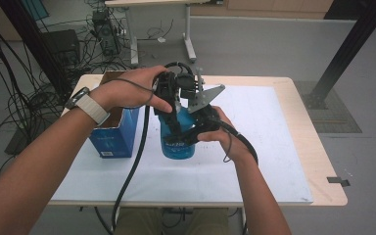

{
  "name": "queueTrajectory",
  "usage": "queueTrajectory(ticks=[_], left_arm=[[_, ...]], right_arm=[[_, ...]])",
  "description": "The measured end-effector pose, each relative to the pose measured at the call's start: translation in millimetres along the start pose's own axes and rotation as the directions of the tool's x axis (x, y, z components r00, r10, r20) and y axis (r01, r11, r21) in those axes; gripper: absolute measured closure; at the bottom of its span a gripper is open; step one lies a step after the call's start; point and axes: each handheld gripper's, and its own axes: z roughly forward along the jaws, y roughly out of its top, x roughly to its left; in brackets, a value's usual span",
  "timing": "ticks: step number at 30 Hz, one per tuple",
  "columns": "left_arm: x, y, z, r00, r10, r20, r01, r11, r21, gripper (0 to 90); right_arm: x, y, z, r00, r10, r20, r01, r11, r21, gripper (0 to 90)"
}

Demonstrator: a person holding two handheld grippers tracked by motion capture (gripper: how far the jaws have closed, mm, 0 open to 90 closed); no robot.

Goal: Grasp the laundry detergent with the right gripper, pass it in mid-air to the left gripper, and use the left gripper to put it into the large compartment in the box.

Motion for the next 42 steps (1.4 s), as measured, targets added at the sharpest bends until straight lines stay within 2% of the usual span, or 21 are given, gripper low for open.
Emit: queueTrajectory(ticks=[42], left_arm=[[-2.8, -2.2, -3.2, 0.9999, -0.014, -0.01, 0.014, 0.9999, -0.006, 37.7]], right_arm=[[0.8, 2.3, 0.3, 0.9998, -0.019, -0.002, 0.019, 1.0, -0.012, 43.2]])
